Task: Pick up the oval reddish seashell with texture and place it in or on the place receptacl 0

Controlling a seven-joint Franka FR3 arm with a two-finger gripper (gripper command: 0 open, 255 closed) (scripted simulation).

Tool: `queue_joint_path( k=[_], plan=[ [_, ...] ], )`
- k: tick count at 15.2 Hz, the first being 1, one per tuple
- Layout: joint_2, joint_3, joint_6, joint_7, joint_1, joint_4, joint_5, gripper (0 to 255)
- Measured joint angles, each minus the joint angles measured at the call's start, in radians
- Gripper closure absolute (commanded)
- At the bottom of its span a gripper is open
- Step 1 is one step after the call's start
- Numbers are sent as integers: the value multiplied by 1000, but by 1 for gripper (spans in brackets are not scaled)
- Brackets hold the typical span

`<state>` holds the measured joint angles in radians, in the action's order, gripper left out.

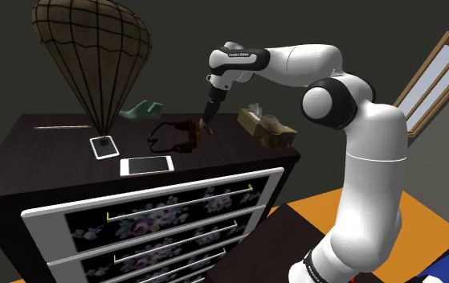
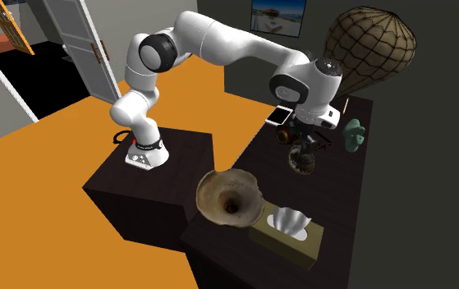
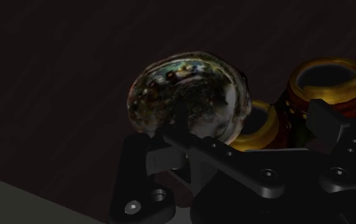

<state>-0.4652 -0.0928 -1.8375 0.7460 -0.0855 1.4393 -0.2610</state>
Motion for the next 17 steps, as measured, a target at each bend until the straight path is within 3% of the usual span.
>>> queue_joint_path(
  k=[11, 12, 17],
  plan=[
    [-14, 5, -60, 0, 7, 49, -12, 0],
    [-14, 5, -60, 0, 7, 49, -12, 255],
    [-13, 5, -60, 0, 7, 49, -11, 255]
  ],
)
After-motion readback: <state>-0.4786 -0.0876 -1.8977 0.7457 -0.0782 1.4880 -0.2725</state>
